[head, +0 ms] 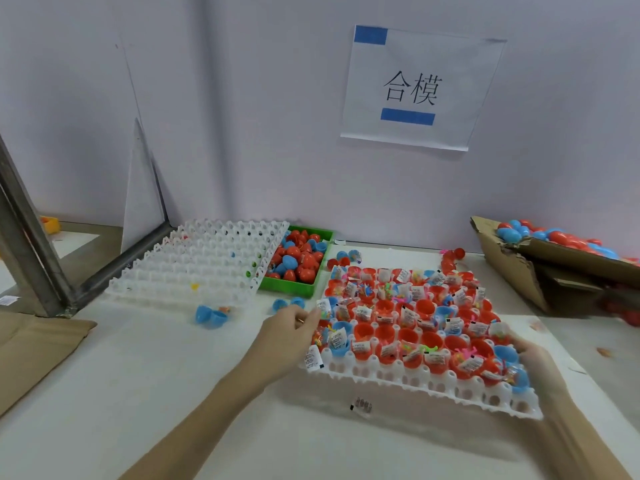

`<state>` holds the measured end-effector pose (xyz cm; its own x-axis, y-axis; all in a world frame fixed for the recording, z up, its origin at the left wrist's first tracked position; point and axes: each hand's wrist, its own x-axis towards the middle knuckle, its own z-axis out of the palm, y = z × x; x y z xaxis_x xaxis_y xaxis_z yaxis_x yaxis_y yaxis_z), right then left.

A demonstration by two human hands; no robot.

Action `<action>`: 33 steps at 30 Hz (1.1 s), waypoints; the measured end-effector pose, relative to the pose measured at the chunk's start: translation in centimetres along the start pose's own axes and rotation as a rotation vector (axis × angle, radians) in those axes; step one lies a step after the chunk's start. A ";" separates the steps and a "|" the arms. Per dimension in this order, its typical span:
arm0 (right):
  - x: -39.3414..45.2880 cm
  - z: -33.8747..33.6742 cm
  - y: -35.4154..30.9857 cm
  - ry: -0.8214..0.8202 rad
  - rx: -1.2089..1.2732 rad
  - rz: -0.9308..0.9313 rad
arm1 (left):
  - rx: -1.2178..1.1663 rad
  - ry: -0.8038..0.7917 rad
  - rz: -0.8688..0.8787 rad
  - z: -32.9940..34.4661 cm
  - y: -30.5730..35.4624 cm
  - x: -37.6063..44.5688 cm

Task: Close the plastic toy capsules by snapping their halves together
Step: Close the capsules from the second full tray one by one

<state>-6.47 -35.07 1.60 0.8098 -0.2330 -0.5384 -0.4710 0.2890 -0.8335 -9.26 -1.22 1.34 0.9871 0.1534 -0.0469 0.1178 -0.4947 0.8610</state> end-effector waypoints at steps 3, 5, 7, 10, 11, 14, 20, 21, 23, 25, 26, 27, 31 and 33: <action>0.0 0.3 0.2 -0.012 0.026 0.001 | 0.015 0.051 -0.005 0.9 -0.1 0.3; 0.0 0.7 0.3 0.019 0.013 -0.026 | 0.026 0.054 -0.019 0.8 -0.6 0.6; -0.3 1.3 0.6 0.015 -0.022 -0.049 | 0.047 0.059 -0.018 0.3 -1.2 0.6; -0.3 2.4 0.7 0.036 -0.078 -0.105 | 0.034 0.077 -0.023 -0.6 -2.2 0.5; -0.1 2.5 0.8 0.058 -0.124 -0.127 | 0.041 0.075 -0.025 -0.9 -2.4 0.5; 0.6 2.9 0.7 0.130 -0.301 -0.184 | 0.073 0.056 -0.018 -1.0 -2.6 0.6; 1.8 2.5 0.8 0.194 -0.614 -0.338 | 0.144 0.059 0.033 -1.1 -2.2 0.8; 2.2 2.4 0.5 0.212 -0.707 -0.368 | 0.165 0.061 0.047 -1.1 -2.1 0.9; 3.1 2.1 -0.2 0.243 -0.930 -0.403 | 0.200 0.067 0.074 -1.0 -1.9 0.9; 3.8 1.8 -1.5 0.241 -1.083 -0.387 | 0.203 0.052 0.080 -0.7 -1.7 0.8; 4.1 1.7 -2.1 0.230 -1.121 -0.356 | 0.197 0.034 0.074 -0.5 -1.6 0.7; 4.4 1.7 -2.6 0.219 -1.148 -0.329 | 0.193 0.016 0.068 -0.2 -1.6 0.7; 5.2 1.4 -4.2 0.188 -1.185 -0.286 | 0.182 0.006 0.049 0.2 -1.6 1.0; 5.8 1.1 -4.6 0.188 -1.181 -0.260 | 0.198 0.027 0.042 0.0 -1.6 1.8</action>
<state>0.74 -36.75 2.46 0.9102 -0.3169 -0.2668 -0.4097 -0.7838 -0.4667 -7.70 -0.20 -0.13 0.9885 0.1512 0.0027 0.0988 -0.6595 0.7452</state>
